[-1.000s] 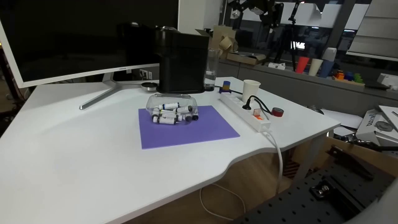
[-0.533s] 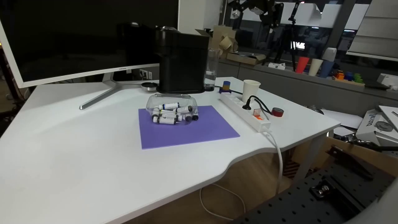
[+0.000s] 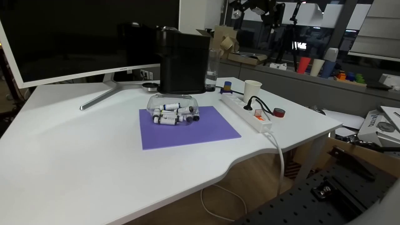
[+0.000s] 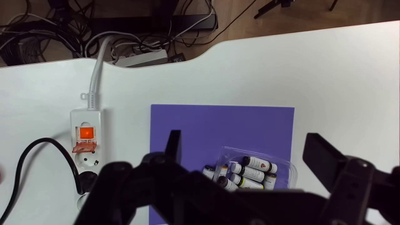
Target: Move a bottle from the container to the mat
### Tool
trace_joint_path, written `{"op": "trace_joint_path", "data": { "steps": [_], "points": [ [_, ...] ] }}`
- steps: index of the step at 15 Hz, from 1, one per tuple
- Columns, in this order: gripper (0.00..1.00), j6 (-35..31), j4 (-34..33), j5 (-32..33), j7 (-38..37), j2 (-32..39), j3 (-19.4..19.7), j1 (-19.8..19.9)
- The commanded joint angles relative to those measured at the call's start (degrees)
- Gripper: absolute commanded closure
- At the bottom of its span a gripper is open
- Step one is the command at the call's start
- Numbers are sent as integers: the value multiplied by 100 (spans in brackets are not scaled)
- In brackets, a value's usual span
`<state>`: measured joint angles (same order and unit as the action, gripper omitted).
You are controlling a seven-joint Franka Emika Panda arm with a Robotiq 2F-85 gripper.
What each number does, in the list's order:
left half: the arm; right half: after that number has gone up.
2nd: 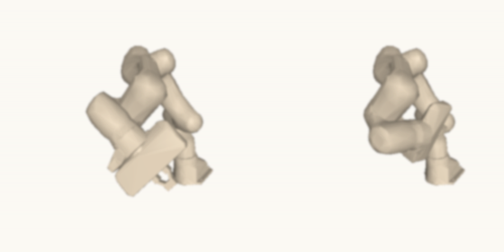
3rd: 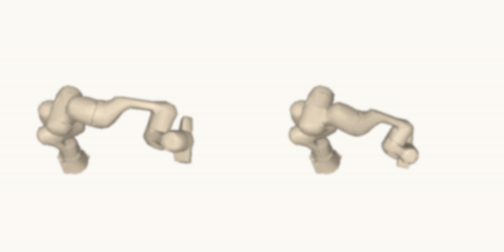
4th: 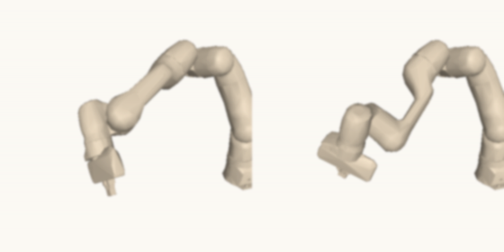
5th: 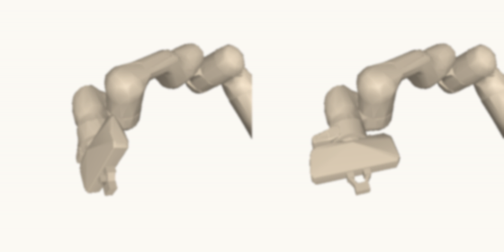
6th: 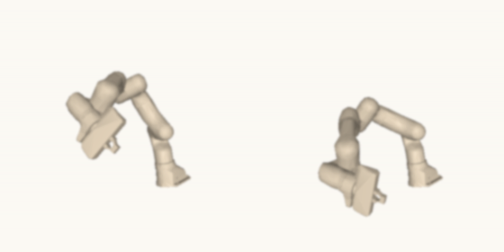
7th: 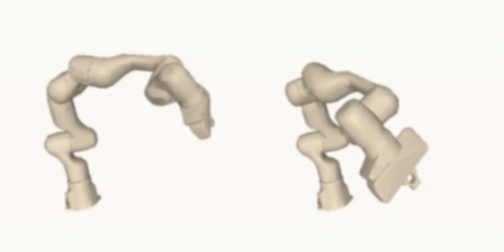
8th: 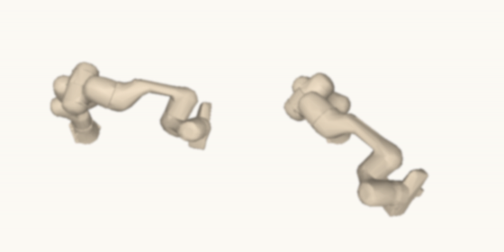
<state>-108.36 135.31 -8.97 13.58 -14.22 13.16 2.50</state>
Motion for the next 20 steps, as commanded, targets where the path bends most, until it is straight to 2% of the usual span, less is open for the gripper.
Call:
{"op": "trace_joint_path", "data": {
  "steps": [1, 4, 6, 11, 16, 18, 20],
  "points": [
    [0, 13, -8, -30, 29, 10, -132, 140],
    [0, 12, -5, -27, 35, 15, -159, 161],
    [0, -248, -93, 111, -3, 119, -260, 153],
    [0, -1147, -741, 427, -415, 1094, -673, 42],
    [0, -2240, -1260, 1437, -888, 2179, -1050, -99],
    [0, -2634, -1399, 1909, -1094, 2540, -1100, -204],
    [0, -2760, -1547, 2133, -1328, 2868, -1106, -314]
  ]
}}
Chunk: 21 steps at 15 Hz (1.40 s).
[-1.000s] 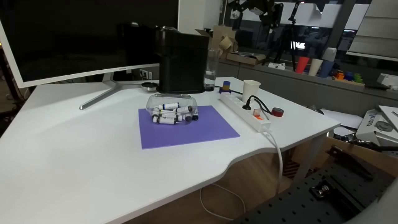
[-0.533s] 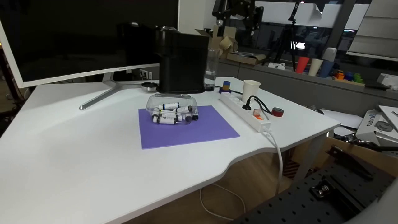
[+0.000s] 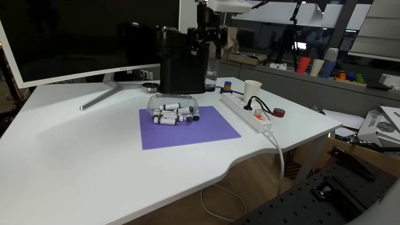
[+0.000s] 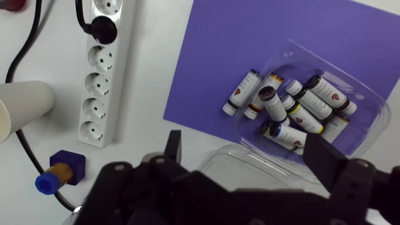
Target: Move a bottle from the container to the mat
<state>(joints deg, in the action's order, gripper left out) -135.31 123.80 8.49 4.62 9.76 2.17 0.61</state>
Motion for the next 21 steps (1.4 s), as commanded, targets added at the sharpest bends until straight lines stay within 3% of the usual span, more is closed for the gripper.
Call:
{"op": "trace_joint_path", "data": {
  "steps": [1, 6, 14, 21],
  "points": [
    [0, -59, -470, 458, -491, 622, -6, -175],
    [0, 193, -646, 752, -789, 1139, 58, -400],
    [0, 378, -529, 1412, -666, 1526, 46, -654],
    [0, 335, -539, 1234, -472, 1567, -49, -595]
  ]
}}
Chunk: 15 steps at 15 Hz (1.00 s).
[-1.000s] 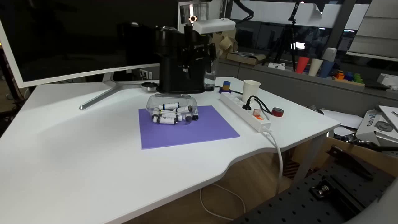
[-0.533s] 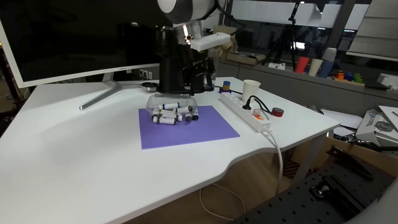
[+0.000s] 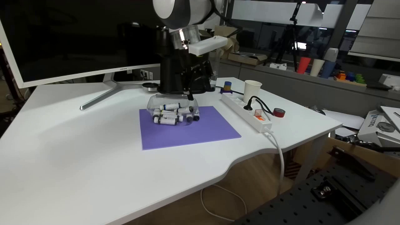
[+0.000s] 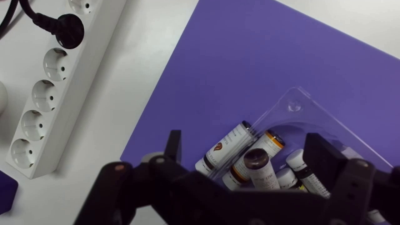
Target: Move a bottle from the container to the mat
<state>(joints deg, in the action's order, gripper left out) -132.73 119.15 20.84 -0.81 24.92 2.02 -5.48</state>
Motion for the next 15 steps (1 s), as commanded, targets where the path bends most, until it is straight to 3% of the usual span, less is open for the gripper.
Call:
{"op": "trace_joint_path", "data": {
  "steps": [1, 5, 15],
  "points": [
    [0, -52, -136, 72, 99, 129, -40, -11],
    [0, -171, -318, 82, 652, 347, -218, -41],
    [0, -59, -1129, 55, 1198, 994, -263, -85]
  ]
}}
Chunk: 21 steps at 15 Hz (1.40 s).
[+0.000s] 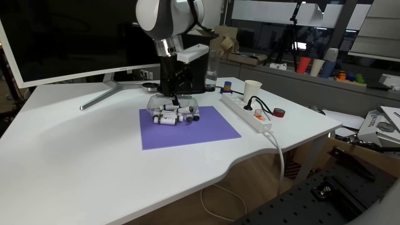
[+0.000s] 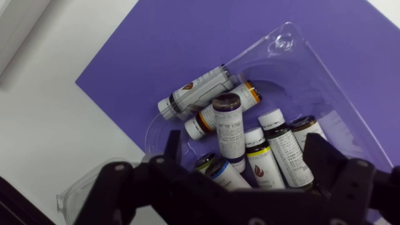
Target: Move a bottle from the container to the mat
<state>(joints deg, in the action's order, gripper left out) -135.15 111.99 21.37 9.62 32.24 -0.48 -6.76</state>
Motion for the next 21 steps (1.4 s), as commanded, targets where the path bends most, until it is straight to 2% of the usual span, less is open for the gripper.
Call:
{"op": "trace_joint_path", "data": {
  "steps": [1, 8, 16, 17, 18, 20, 21],
  "points": [
    [0, 204, -490, 0, 193, 330, -11, 44],
    [0, 514, -932, 4, 264, 750, 23, 19],
    [0, 1001, -1135, 25, 226, 997, 39, -2],
    [4, 1032, -1146, 43, 229, 1012, 38, -11],
    [26, 1038, -1137, 54, 240, 1006, 32, -18],
    [29, 1074, -1136, 60, 264, 998, 19, -28],
    [36, 1073, -1125, 65, 271, 997, 18, -35]
  ]
}}
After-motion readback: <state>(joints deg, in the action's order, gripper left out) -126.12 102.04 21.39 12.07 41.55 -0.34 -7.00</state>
